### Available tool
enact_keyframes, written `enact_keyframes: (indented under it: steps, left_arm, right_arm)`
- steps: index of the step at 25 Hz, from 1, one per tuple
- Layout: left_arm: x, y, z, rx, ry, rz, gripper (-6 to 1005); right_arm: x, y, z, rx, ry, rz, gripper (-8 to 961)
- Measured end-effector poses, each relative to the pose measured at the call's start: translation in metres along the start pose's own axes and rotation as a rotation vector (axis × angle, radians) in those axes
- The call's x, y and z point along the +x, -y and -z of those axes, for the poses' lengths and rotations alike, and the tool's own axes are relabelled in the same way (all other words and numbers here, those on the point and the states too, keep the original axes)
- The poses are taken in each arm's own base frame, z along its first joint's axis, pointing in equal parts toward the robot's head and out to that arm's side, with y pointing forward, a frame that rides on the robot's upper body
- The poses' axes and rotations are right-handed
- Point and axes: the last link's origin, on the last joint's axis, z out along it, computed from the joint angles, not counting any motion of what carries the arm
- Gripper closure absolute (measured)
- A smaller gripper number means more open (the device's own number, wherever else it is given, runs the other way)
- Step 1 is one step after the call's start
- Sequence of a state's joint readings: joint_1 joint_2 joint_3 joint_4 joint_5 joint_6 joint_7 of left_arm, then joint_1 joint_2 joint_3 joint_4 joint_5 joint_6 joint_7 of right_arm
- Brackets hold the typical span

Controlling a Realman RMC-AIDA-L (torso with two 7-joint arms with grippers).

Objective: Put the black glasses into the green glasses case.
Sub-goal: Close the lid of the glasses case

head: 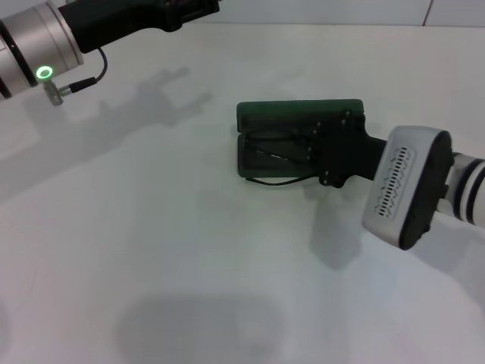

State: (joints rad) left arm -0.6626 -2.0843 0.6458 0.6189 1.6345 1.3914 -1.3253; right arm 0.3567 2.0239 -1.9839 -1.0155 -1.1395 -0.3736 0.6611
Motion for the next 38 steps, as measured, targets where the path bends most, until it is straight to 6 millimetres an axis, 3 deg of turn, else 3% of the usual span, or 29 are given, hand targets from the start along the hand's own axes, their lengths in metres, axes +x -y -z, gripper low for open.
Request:
enact_keyframes:
  steps: [12, 38]
  left_arm:
    - [-0.002, -0.001, 0.001, 0.002, 0.0, 0.009, 174]
    - [-0.001, 0.0, 0.0, -0.003, 0.002, -0.012, 174]
  right_arm:
    - [-0.004, 0.003, 0.014, 0.038, 0.039, 0.037, 874]
    - [-0.002, 0.012, 0.006, 0.089, -0.042, 0.125, 828]
